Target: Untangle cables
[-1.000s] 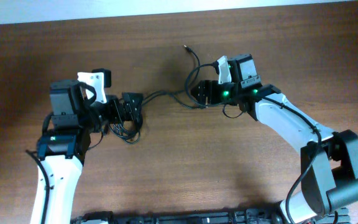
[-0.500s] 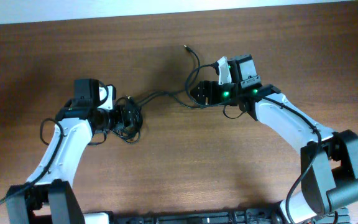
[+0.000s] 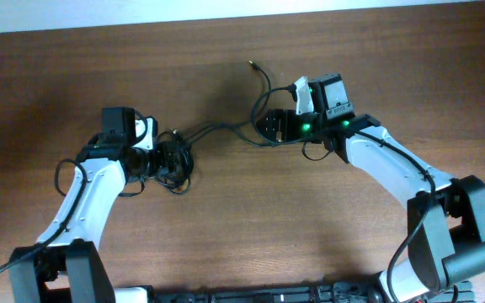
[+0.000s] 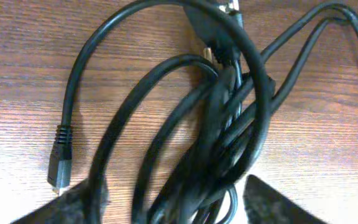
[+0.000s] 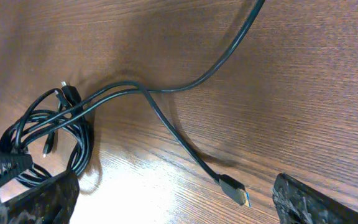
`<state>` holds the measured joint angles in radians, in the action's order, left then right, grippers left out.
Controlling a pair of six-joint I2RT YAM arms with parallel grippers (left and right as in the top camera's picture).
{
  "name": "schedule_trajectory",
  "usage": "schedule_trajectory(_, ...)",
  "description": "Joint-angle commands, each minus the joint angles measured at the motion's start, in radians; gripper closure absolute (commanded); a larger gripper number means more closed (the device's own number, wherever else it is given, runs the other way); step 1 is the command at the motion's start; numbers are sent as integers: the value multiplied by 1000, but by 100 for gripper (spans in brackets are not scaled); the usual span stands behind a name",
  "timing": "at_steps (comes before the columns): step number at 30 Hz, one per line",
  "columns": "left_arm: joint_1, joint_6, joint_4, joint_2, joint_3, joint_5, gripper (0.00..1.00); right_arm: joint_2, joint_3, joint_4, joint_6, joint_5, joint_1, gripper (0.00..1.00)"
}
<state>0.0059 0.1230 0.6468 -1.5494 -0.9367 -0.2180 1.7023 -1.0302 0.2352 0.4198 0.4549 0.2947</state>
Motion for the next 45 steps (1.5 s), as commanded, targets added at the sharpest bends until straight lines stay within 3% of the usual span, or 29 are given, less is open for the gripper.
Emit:
schedule_trajectory(1, -3, -5, -2, -8, -8, 24, 37, -24, -7, 0, -1, 5, 0, 2)
schedule_trajectory(3, -8, -5, -5, -8, 5, 24, 41, -24, -7, 0, -1, 5, 0, 2)
schedule_trajectory(6, -52, -5, -31, -37, 14, 24, 98, -24, -7, 0, -1, 5, 0, 2)
schedule_trajectory(7, -66, -5, -44, -38, 14, 24, 100, -24, -7, 0, -1, 5, 0, 2)
schedule_trajectory(9, -68, -5, -30, -25, -3, -26, 100, -24, -7, 0, -1, 5, 0, 1)
schedule_trajectory(11, -68, -5, -8, 40, -30, -188, 100, -24, -7, 0, -1, 5, 0, 2)
schedule_trajectory(18, -69, 47, 271, 554, -37, -186, 100, -24, -7, 0, -1, 5, 0, 2)
schedule_trajectory(21, -69, 48, 283, 652, -37, -179, 100, -24, -7, 0, -1, 5, 0, 1)
schedule_trajectory(28, -69, 48, 246, 524, -37, -186, 100, -24, -7, 0, -1, 5, 0, 2)
schedule_trajectory(31, -69, -52, 93, 428, -31, -187, 100, -24, -7, 0, -1, 5, 0, 1)
schedule_trajectory(32, -69, -98, 24, 382, -31, -227, 100, -24, -7, -3, -1, 5, 0, 2)
schedule_trajectory(34, -69, -161, -65, 273, -31, -508, 100, -24, -7, -42, 4, 5, 0, 2)
schedule_trajectory(35, -69, -200, -90, 224, -31, -610, 100, -24, -7, -53, 82, 5, 2, 2)
schedule_trajectory(38, -69, -223, -108, 89, -31, -703, 100, -16, -7, -53, 112, 26, 7, 2)
schedule_trajectory(40, -68, -248, -106, 85, -31, -703, 100, -16, -7, -154, -23, 324, 7, 2)
schedule_trajectory(41, -68, -283, -101, 85, -31, -684, 100, -16, -7, -256, -19, 480, 7, 5)
schedule_trajectory(42, -68, -282, -100, 85, -31, -631, 100, -16, -7, -304, 27, 502, 10, 15)
schedule_trajectory(45, -69, -282, -114, 85, -31, -593, 100, -16, -7, -320, 328, 386, 74, 19)
